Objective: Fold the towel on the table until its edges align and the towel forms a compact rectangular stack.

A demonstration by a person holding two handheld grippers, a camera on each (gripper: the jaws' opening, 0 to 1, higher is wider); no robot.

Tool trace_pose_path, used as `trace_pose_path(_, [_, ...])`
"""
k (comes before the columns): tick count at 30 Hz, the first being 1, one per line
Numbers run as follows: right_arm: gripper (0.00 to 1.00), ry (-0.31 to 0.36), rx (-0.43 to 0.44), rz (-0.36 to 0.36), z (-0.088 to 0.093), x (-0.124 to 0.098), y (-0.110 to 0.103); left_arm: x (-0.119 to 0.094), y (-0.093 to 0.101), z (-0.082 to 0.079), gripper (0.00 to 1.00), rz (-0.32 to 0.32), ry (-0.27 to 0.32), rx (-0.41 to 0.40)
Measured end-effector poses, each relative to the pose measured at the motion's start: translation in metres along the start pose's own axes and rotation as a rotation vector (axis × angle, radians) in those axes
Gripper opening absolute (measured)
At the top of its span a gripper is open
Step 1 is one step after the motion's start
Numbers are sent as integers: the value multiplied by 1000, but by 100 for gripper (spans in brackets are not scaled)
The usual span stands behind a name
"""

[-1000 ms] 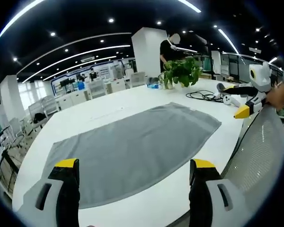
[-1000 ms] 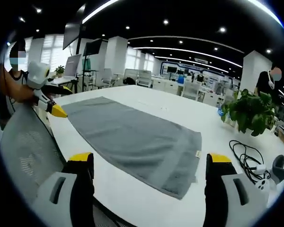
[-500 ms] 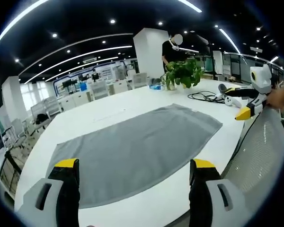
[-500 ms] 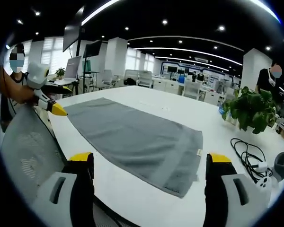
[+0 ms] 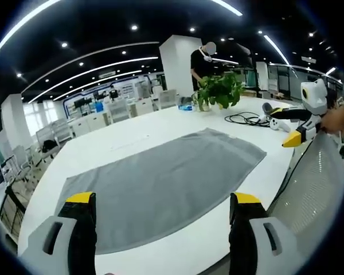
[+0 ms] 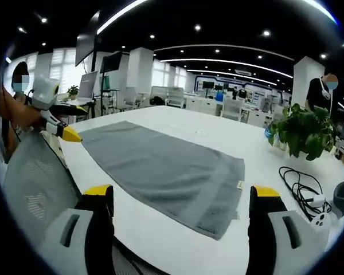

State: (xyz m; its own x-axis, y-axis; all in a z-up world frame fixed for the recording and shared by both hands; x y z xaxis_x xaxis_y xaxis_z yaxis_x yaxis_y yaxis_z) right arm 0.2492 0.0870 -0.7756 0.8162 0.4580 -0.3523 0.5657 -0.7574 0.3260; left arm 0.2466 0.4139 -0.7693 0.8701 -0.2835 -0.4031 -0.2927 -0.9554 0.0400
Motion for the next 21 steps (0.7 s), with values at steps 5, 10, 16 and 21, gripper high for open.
trace_pose_path(5, [99, 5, -2, -7, -1, 0, 5, 2, 8, -4, 99, 11, 2, -4])
trace_pose_path(10, [99, 6, -1, -16, 1, 1, 8, 3, 16, -7, 99, 23, 6, -10])
trace_pose_path(16, [99, 11, 1, -27, 2, 2, 17, 6, 27, -8, 99, 37, 0, -16])
trace_pose_path(21, [99, 9, 2, -37, 5, 4, 19, 8, 31, -7, 99, 32, -5, -22])
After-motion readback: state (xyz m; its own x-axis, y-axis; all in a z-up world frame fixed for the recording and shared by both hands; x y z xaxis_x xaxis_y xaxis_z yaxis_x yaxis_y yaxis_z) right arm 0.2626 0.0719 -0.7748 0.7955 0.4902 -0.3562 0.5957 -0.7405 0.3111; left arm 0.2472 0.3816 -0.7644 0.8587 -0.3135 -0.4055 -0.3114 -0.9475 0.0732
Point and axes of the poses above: the point that each gripper's makers call its tool centre point, and the gripper's own axes: x roughly forward along the fingers, y roughly to its right, z roughly out of its underside, the point moved 4 cm from there along -x, roughly backward along the fingers, and after that the axes turned 14 degrees about -x, right-handed, at the moved point
